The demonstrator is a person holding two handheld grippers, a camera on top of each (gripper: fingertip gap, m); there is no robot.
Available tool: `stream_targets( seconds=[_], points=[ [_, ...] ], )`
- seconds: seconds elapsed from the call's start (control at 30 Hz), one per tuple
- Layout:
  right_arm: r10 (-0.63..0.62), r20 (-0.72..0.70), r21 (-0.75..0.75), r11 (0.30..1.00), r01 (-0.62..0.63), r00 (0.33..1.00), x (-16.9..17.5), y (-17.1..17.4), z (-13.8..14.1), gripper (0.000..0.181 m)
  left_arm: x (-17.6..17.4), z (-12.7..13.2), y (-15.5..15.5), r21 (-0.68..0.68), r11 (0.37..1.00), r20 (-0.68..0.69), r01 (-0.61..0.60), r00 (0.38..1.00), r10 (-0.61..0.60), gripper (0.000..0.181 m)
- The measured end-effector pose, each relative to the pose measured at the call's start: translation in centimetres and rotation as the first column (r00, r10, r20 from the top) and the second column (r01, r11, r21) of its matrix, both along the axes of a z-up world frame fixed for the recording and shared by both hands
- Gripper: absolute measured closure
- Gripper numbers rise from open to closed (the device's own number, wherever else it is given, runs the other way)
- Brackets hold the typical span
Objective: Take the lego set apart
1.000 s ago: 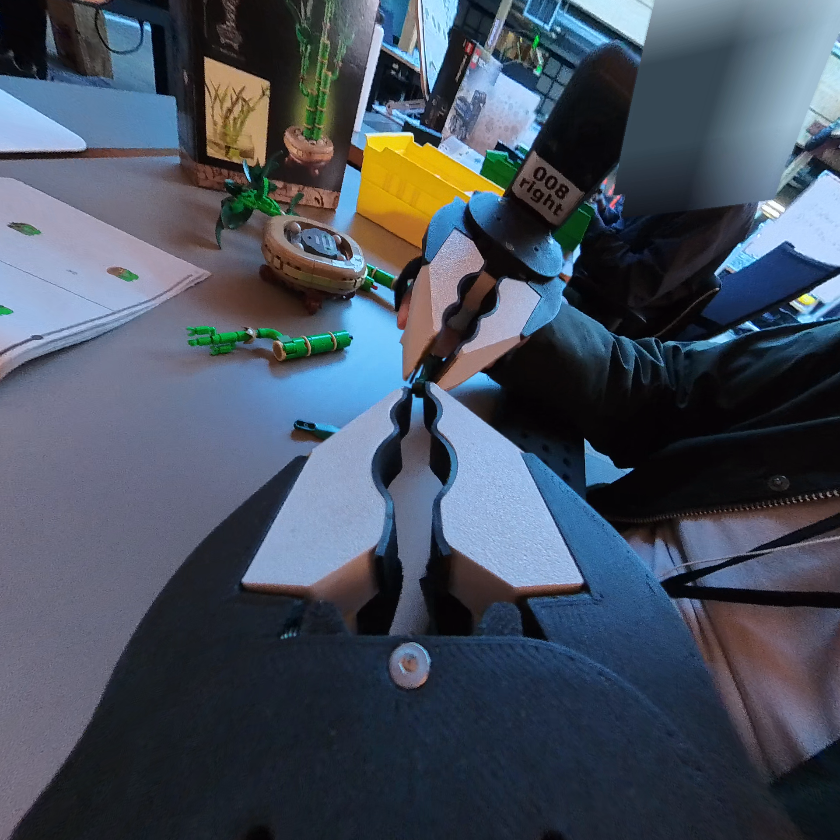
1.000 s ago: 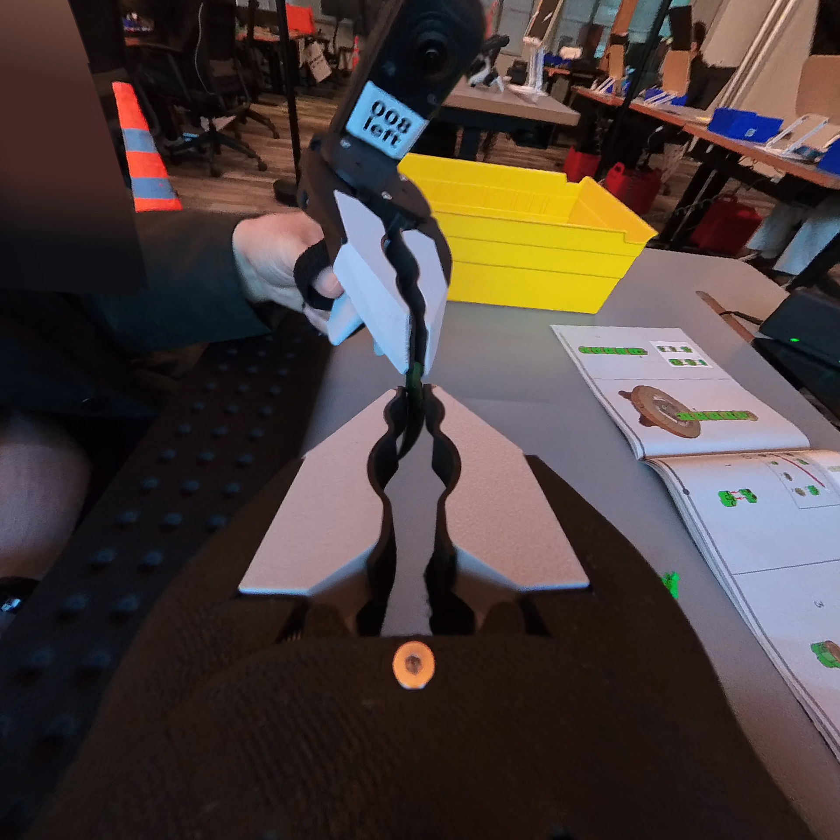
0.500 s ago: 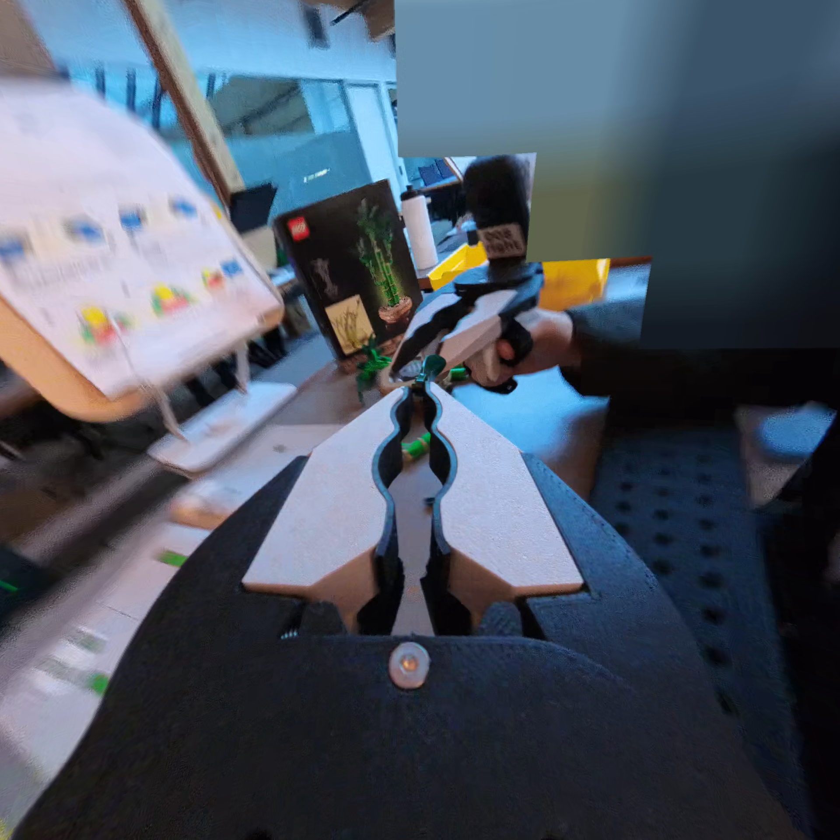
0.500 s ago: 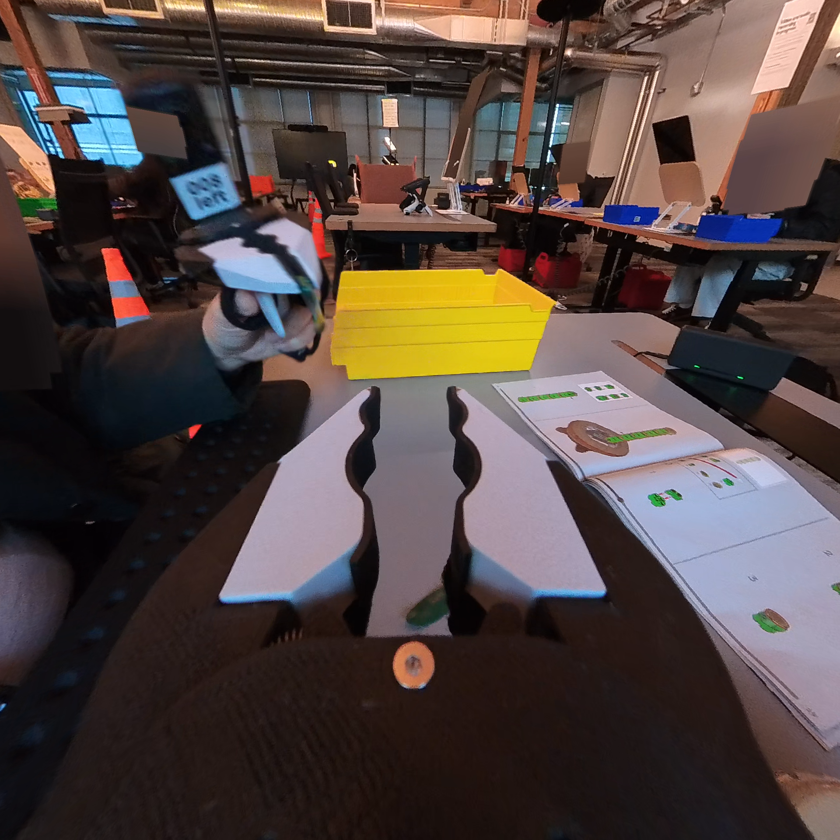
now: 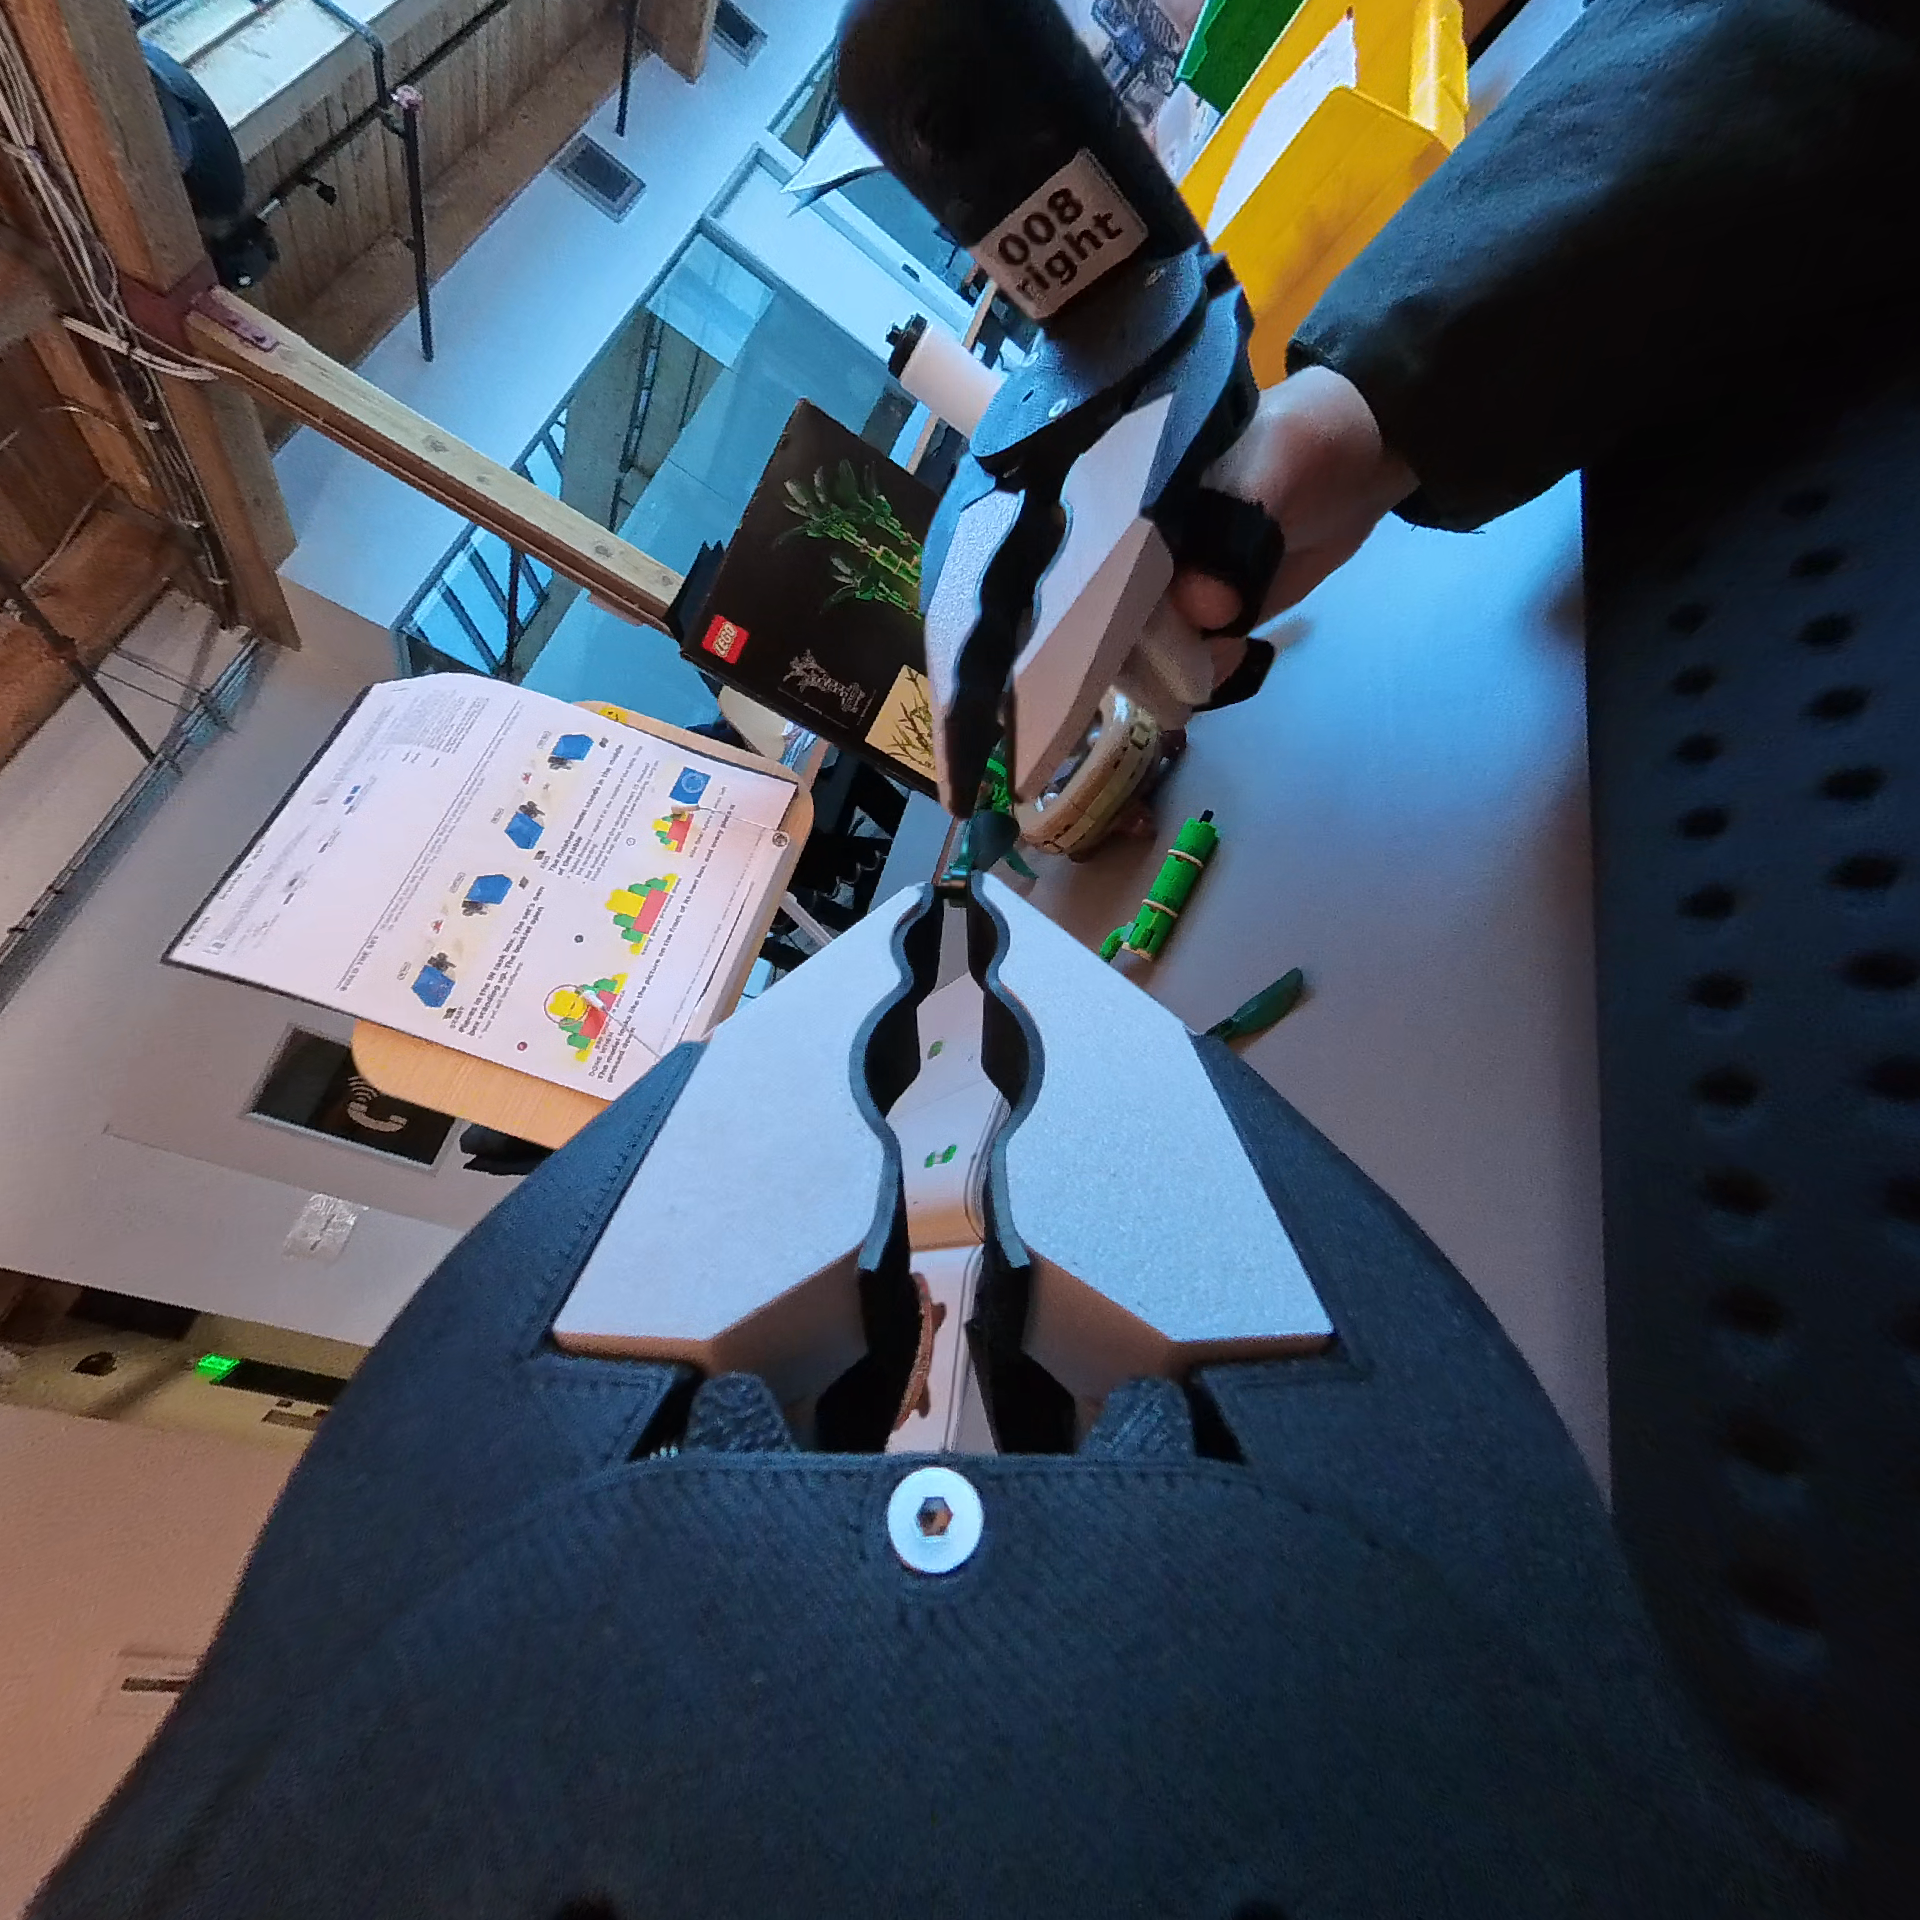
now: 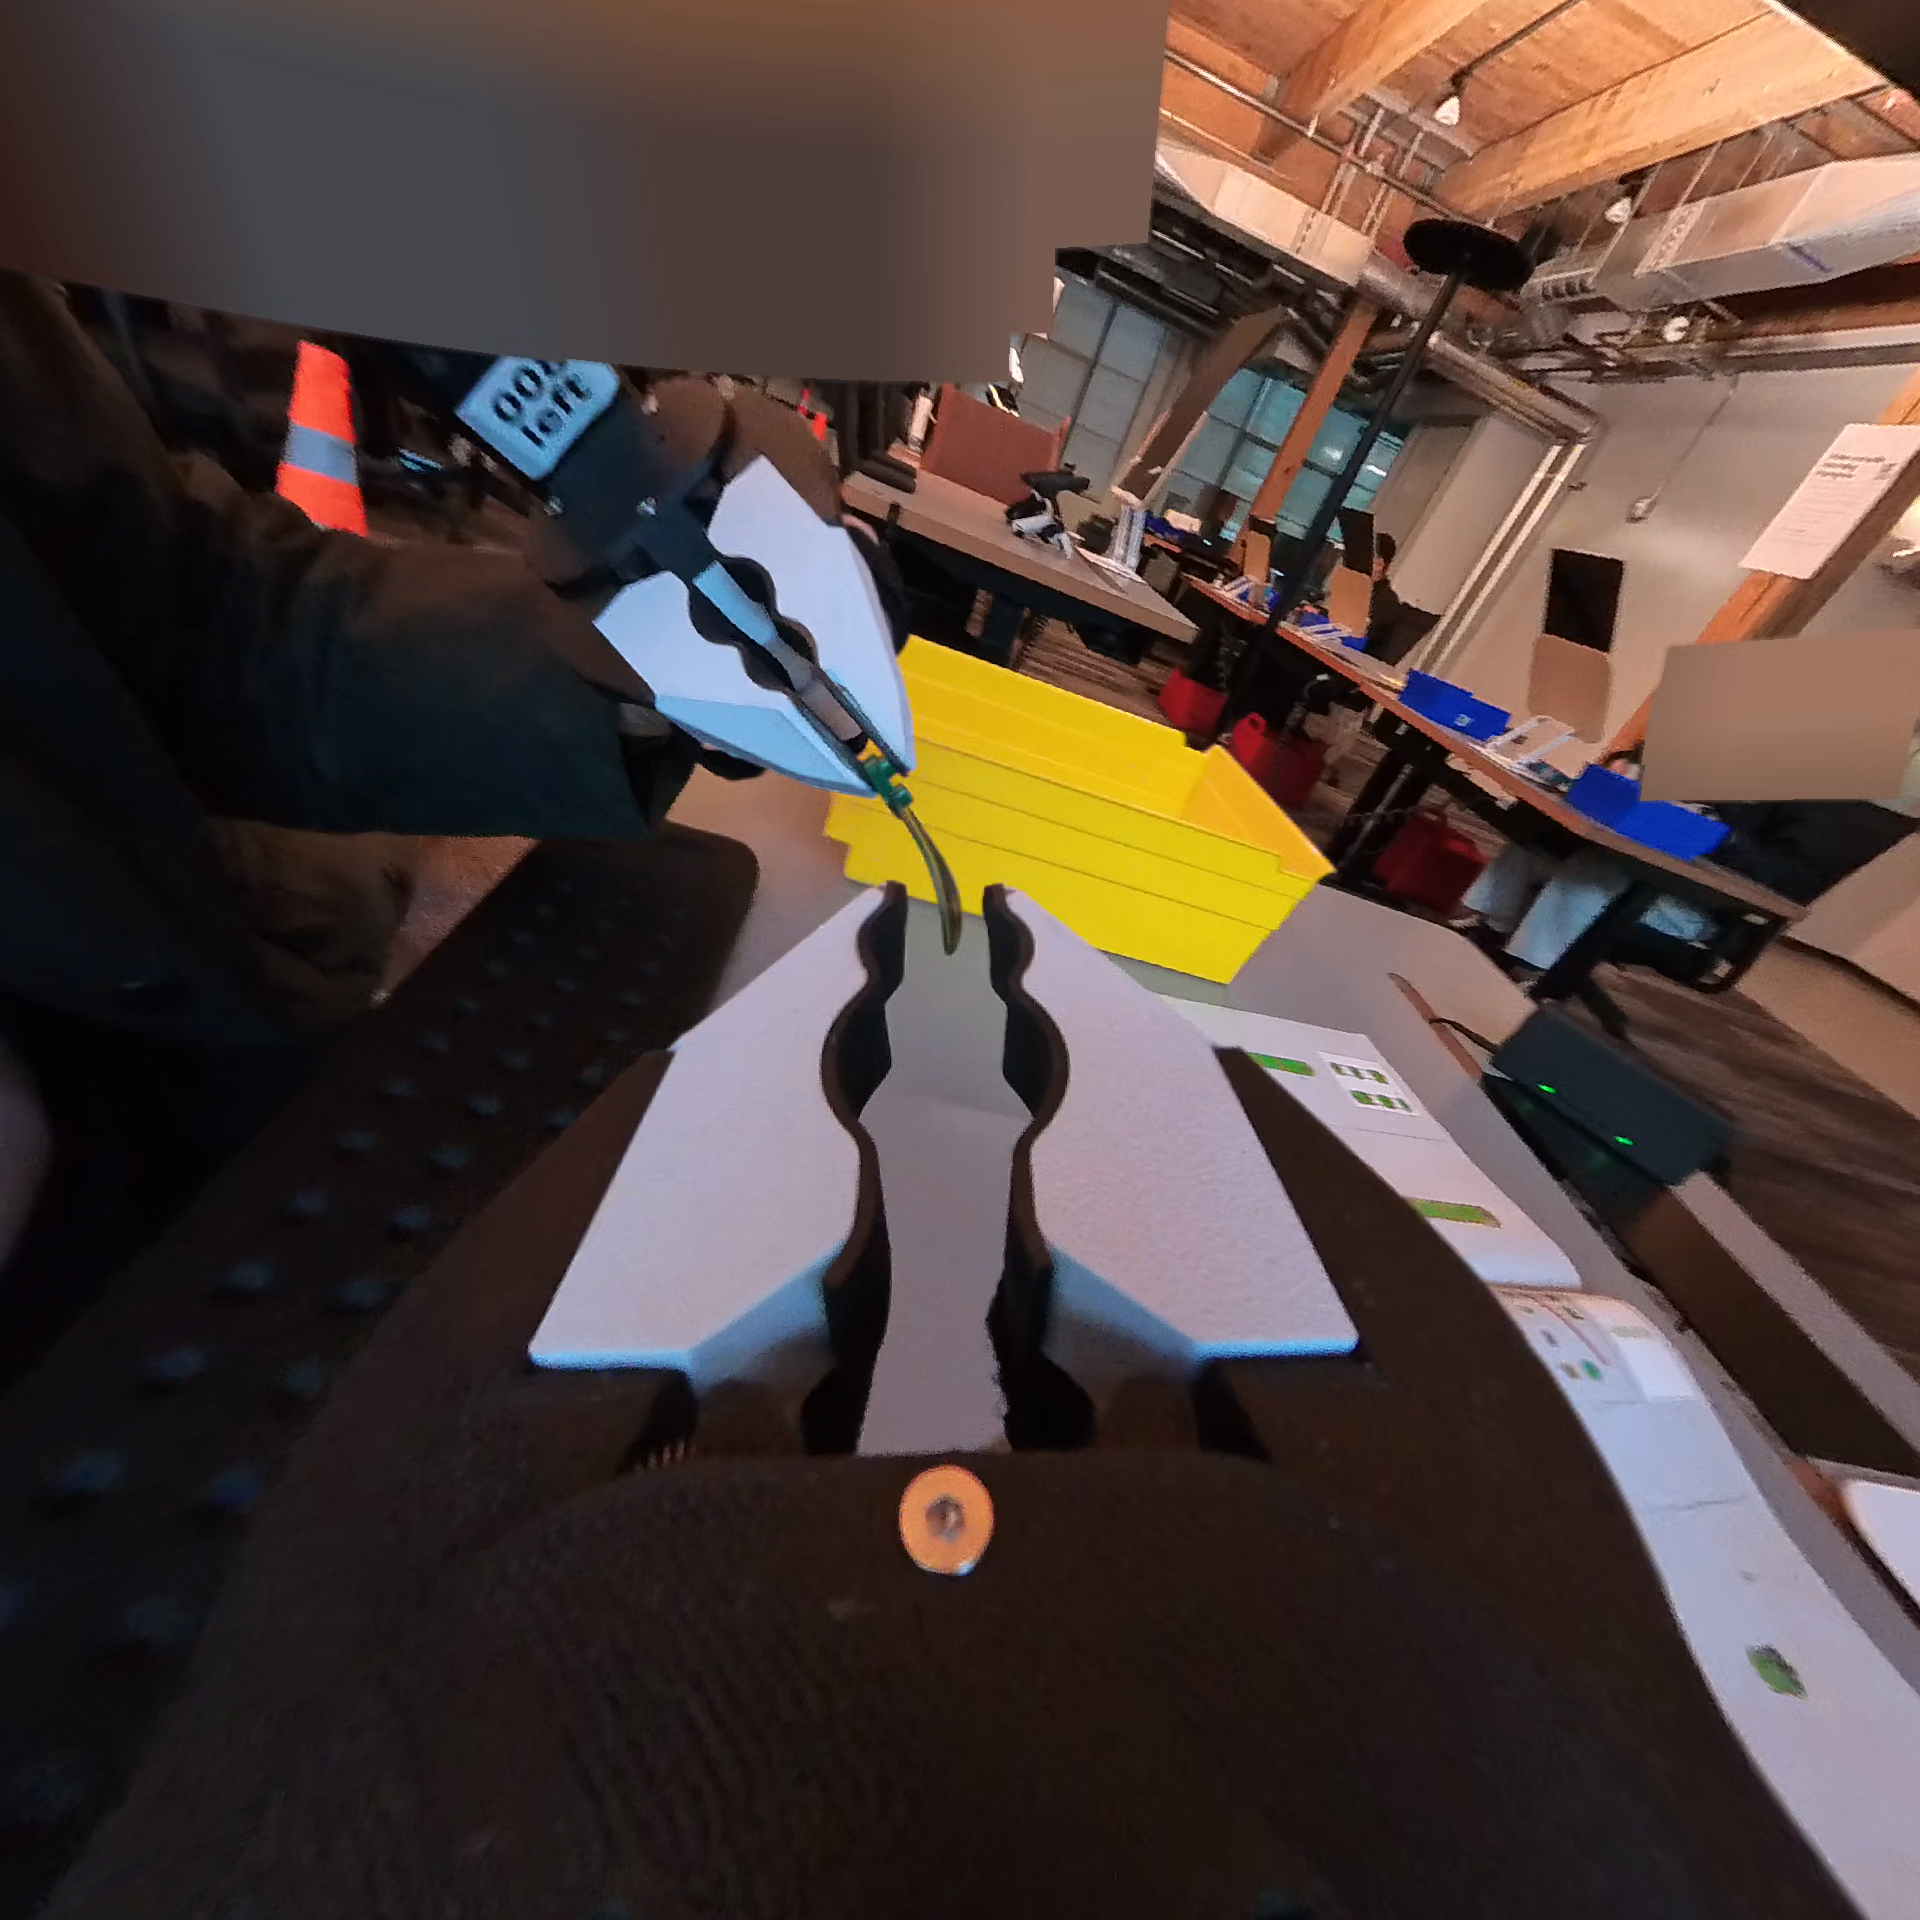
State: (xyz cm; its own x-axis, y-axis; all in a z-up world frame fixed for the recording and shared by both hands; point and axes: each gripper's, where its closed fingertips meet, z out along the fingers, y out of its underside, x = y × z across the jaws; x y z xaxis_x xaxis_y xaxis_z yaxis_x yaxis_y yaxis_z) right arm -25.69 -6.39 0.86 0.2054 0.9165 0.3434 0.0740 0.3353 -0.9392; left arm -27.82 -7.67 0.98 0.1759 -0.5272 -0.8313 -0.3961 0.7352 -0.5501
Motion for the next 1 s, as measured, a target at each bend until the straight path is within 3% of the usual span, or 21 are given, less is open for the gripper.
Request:
stream_targets(
  seconds=[0.13,0.2,0.23,0.3,0.33,0.37,0.43,0.47,0.5,0.53,0.6,0.67,0.77,0.83,1.0],
  points=[
    [-0.101,0.081,0.126,0.988,0.09,0.992,-0.4,0.6,-0.9,0.181,0.5,0.1,0.0,-0.02,1.0,0.025,0.005,1.0,-0.004,0.179],
    [-0.198,0.064,0.26,0.95,0.175,0.978,0.0,0.9,-0.2,0.181,0.6,0.5,0.4,-0.032,0.999,0.073,-0.015,0.997,0.017,0.178],
    [-0.284,0.027,0.369,0.894,0.255,0.958,0.5,1.2,0.7,0.181,0.5,0.8,1.0,-0.052,0.997,0.115,-0.05,0.992,0.056,0.176],
    [-0.419,-0.116,0.64,0.662,0.391,0.9,1.9,0.7,3.2,0.181,0.3,0.1,2.2,-0.214,0.973,0.124,-0.088,0.986,0.116,0.146],
    [-0.434,-0.176,0.736,0.538,0.411,0.884,2.1,-0.1,4.0,0.181,0.3,-0.3,2.5,-0.358,0.932,0.143,-0.061,0.983,0.119,0.131],
    [-0.437,-0.194,0.785,0.468,0.406,0.878,2.0,-0.6,4.1,0.181,0.5,-0.5,2.4,-0.509,0.861,0.179,0.011,0.979,0.093,0.122],
    [-0.451,-0.162,0.795,0.467,0.387,0.877,1.5,-0.4,3.5,0.181,0.7,0.3,1.3,-0.715,0.662,0.307,0.225,0.952,0.008,0.123],
    [-0.457,-0.155,0.794,0.47,0.385,0.876,1.4,-0.3,3.3,0.181,0.6,1.2,0.6,-0.753,0.566,0.386,0.336,0.922,-0.033,0.127],
    [-0.458,-0.157,0.796,0.465,0.387,0.875,1.4,-0.2,3.3,0.181,0.5,1.9,0.3,-0.761,0.511,0.436,0.399,0.898,-0.052,0.133],
    [-0.458,-0.158,0.795,0.466,0.388,0.875,1.5,-0.2,3.3,0.181,0.4,2.1,0.5,-0.759,0.513,0.445,0.402,0.895,-0.043,0.14],
    [-0.463,-0.151,0.787,0.479,0.389,0.874,1.5,0.0,3.2,0.181,0.6,1.7,0.9,-0.733,0.596,0.398,0.327,0.917,-0.015,0.146],
    [-0.467,-0.136,0.789,0.483,0.38,0.874,1.4,0.2,2.9,0.181,1.1,1.7,0.6,-0.709,0.637,0.377,0.303,0.926,-0.021,0.152],
    [-0.469,-0.116,0.793,0.487,0.366,0.876,1.1,0.3,2.5,0.181,1.9,1.8,0.5,-0.741,0.597,0.372,0.307,0.928,-0.016,0.159],
    [-0.473,-0.112,0.794,0.487,0.365,0.874,1.1,0.4,2.4,0.181,2.1,1.5,0.7,-0.754,0.584,0.358,0.3,0.934,-0.018,0.173],
    [-0.488,-0.12,0.789,0.482,0.381,0.865,1.2,0.9,2.4,0.177,1.9,1.7,1.4,-0.739,0.6,0.388,0.305,0.921,0.01,0.177]
  ],
)
